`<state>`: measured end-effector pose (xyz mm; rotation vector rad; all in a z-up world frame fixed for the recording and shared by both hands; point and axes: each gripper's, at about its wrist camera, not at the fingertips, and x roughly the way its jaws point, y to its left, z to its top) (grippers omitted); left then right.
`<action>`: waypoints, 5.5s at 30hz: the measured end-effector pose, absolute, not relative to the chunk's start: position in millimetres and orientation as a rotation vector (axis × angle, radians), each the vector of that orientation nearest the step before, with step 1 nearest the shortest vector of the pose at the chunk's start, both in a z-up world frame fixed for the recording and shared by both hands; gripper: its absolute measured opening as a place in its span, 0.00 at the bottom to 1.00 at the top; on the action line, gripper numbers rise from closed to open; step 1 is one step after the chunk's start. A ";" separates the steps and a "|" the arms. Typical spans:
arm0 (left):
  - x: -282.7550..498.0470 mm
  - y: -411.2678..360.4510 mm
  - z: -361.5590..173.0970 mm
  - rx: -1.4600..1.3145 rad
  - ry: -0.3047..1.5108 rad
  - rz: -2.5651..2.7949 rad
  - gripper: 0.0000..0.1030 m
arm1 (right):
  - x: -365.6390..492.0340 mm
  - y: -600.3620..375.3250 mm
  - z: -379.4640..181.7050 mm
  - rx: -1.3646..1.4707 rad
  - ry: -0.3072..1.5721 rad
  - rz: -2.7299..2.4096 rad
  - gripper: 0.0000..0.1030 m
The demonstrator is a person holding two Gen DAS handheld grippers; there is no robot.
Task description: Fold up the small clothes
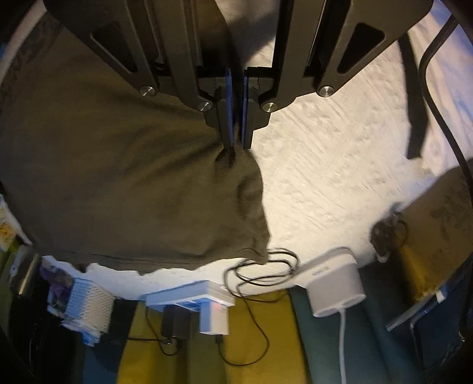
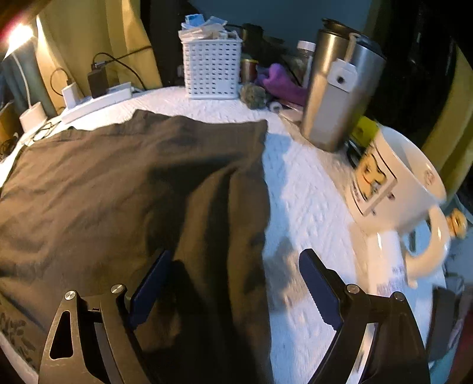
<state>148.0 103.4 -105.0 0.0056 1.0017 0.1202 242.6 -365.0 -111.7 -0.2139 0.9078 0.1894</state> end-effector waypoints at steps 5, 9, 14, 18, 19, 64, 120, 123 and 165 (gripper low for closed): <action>145.2 105.9 -105.1 0.011 0.993 0.147 0.05 | 223.1 -383.5 -113.0 -0.190 0.920 0.131 0.87; 133.0 111.2 -96.9 -0.019 0.986 0.222 0.06 | 204.9 -398.2 -116.5 -0.166 0.927 0.099 0.87; 100.7 102.2 -85.4 -0.109 0.978 0.139 0.06 | 186.0 -412.2 -116.7 -0.198 0.883 0.014 0.87; 79.9 88.9 -87.2 -0.151 0.991 0.094 0.36 | 177.3 -418.4 -115.6 -0.202 0.878 -0.029 0.87; 75.3 86.9 -88.2 -0.158 0.989 0.096 0.52 | 175.4 -417.9 -114.9 -0.205 0.879 -0.033 0.87; 34.0 -67.0 -55.5 -0.044 0.911 -0.164 0.57 | 71.0 -421.4 -113.3 0.165 0.918 0.292 0.87; 87.3 91.5 -63.0 -0.174 0.907 0.007 0.57 | 204.6 -272.8 -40.0 0.110 0.736 0.450 0.27; 85.4 96.0 -59.2 -0.167 0.888 -0.010 0.57 | 200.3 -244.0 -27.4 0.064 0.715 0.486 0.27; 13.9 154.3 -43.5 -0.249 0.828 0.090 0.57 | 34.7 -23.9 -92.2 -0.370 0.830 0.967 0.78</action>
